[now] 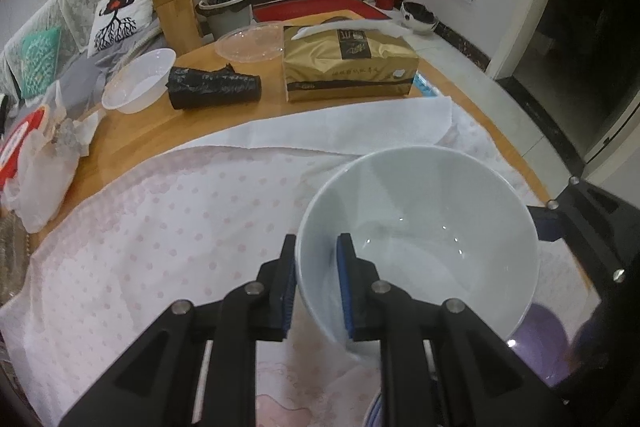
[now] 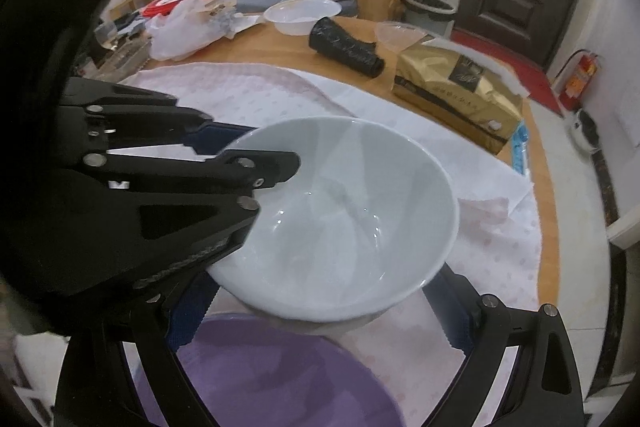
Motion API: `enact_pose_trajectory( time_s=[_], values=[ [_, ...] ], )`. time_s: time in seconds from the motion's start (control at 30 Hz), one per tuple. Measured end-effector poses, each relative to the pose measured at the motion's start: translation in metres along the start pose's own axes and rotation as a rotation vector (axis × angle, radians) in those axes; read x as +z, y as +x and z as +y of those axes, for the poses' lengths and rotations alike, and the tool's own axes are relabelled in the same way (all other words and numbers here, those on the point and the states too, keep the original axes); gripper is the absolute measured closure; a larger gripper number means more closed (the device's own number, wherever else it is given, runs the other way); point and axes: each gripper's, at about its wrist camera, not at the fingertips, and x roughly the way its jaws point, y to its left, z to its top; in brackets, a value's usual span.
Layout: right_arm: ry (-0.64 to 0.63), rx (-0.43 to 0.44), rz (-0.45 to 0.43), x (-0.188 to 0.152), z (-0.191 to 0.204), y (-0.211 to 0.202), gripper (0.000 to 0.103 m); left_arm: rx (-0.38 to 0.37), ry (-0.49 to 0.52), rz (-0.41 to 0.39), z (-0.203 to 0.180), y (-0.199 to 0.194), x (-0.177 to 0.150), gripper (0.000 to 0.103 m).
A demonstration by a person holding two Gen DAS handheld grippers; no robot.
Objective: Organize plates and bowls
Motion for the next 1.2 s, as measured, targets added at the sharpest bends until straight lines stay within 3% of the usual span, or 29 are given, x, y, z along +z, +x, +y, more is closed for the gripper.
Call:
enact_pose_trajectory(
  time_s=[0.37, 0.6, 0.8, 1.2],
  values=[
    [-0.012, -0.009, 0.003, -0.007, 0.004, -0.002, 0.006, -0.012, 0.001, -0.009, 0.001, -0.009, -0.003, 0.088],
    [0.026, -0.005, -0.044, -0.021, -0.004, -0.015, 0.008, -0.013, -0.019, -0.014, 0.008, -0.02, -0.006, 0.084],
    [0.068, 0.023, -0.086, -0.046, -0.016, -0.014, 0.008, -0.075, -0.071, 0.013, 0.016, -0.013, -0.008, 0.079],
    [0.053, 0.085, -0.003, -0.034, -0.006, 0.03, 0.007, -0.133, -0.104, 0.055, 0.016, 0.017, -0.004, 0.079]
  ],
)
